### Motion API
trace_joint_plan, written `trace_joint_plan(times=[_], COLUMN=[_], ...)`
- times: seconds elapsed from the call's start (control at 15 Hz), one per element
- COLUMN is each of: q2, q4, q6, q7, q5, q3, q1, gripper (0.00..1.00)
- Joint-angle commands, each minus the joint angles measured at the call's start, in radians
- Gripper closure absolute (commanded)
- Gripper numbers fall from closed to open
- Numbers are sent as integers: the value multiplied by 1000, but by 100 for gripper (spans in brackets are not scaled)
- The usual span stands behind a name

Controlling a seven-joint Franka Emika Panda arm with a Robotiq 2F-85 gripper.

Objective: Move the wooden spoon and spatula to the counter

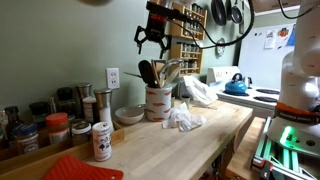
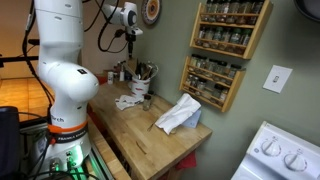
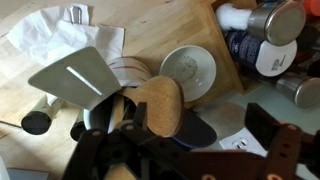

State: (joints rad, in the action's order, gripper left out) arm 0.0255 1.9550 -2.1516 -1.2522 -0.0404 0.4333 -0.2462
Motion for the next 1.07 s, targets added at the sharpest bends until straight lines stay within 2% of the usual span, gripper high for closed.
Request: trace_joint_plan(times=[0.0,1.0], q2=[-20,-108], q4=[-22,-49], q6=[10,-35], q7=[-106,-390], q5=[-26,-236], q3=[-27,-75], q1=[-41,-94], gripper=[0,0])
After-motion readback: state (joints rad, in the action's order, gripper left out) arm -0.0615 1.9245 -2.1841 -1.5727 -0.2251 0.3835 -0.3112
